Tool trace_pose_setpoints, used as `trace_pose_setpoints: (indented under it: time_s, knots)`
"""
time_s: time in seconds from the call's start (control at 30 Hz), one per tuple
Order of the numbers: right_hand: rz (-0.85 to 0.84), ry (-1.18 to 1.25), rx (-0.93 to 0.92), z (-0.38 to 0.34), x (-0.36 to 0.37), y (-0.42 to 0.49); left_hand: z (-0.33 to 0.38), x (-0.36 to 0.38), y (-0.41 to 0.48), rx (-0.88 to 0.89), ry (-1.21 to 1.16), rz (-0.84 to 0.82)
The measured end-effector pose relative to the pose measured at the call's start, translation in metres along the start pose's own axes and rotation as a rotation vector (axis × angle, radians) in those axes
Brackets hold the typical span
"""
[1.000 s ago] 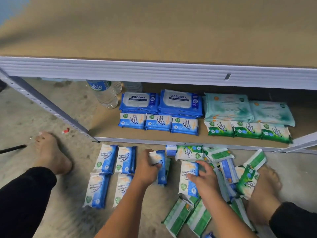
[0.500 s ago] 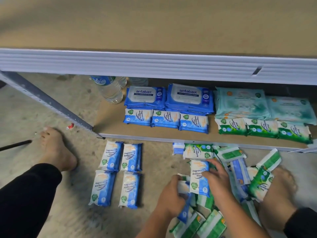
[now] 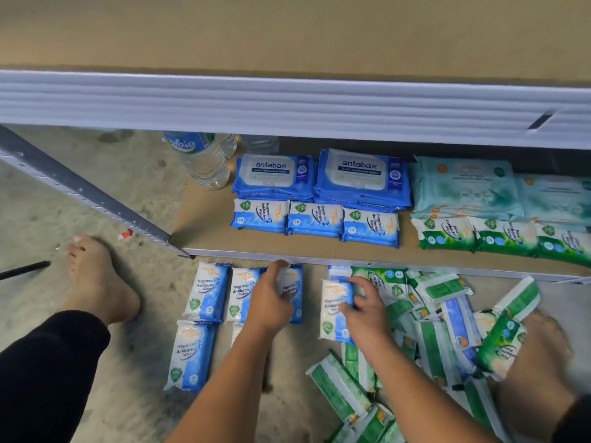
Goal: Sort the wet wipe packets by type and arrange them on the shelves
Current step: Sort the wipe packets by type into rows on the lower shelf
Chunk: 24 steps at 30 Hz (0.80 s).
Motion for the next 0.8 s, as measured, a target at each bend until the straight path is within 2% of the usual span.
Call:
trace_pose_setpoints:
  time_s: [0.2, 0.33, 0.47, 0.63, 0.8]
  knots:
    - [0.002, -0.114, -0.032, 0.004, 0.053, 0.03, -0.01, 0.006, 0.022, 0.013, 0.204, 0.011]
    - [0.111, -0.181, -0.041, 0.011, 0.058, 0.04, -0.007, 0.009, 0.03, 0.025, 0.375, -0.003]
    - [0.245, -0.261, -0.083, 0.017, 0.058, 0.041, -0.003, 0.007, 0.033, 0.109, 0.565, 0.016]
    - [0.294, -0.48, -0.121, 0.017, 0.058, 0.039, -0.008, 0.007, 0.03, 0.17, 0.656, 0.027]
    - [0.314, -0.505, -0.107, 0.014, 0.061, 0.038, -0.01, 0.009, 0.028, 0.118, 0.671, -0.006]
Point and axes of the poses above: each hand's wrist, its own y-axis towards the middle knuckle, its own x-axis out of the palm, z = x × y, the point moved 2 cm from there along y, towards the middle knuckle
